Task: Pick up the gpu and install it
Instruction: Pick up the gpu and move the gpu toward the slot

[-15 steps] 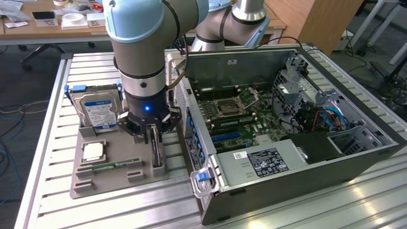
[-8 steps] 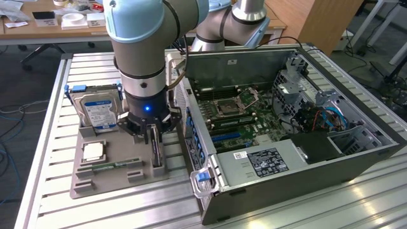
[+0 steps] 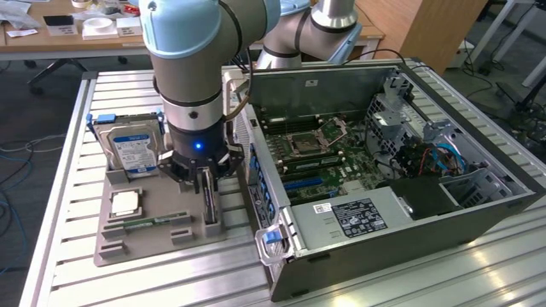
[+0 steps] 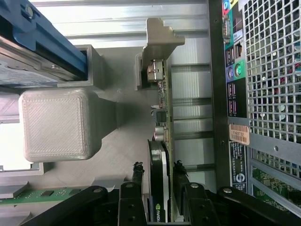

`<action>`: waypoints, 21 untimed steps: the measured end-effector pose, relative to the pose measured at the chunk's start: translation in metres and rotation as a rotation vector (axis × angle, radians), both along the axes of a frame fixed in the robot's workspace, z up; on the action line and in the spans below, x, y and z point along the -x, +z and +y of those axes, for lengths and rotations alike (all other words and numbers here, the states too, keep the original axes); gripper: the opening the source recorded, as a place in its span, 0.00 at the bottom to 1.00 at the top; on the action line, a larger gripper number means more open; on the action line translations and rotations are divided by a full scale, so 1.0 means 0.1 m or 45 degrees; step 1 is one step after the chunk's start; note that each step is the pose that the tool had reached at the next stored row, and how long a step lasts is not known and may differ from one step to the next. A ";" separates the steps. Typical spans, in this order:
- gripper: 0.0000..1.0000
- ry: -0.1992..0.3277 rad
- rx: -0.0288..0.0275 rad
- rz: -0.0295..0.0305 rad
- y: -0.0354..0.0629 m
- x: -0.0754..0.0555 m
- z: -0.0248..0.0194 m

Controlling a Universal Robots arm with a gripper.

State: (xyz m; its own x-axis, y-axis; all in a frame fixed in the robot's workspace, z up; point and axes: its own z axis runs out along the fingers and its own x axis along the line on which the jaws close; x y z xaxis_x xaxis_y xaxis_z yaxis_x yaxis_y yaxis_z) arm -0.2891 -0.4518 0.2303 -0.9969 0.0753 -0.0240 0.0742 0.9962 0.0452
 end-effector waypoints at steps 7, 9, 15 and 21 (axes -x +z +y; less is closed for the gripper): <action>0.39 0.000 -0.0002 -0.0002 -0.009 0.00 0.000; 0.39 0.000 -0.0002 -0.0003 -0.009 0.00 0.000; 0.39 0.000 -0.0001 -0.0001 -0.019 0.00 0.000; 0.39 0.000 -0.0001 -0.0002 -0.019 0.00 0.000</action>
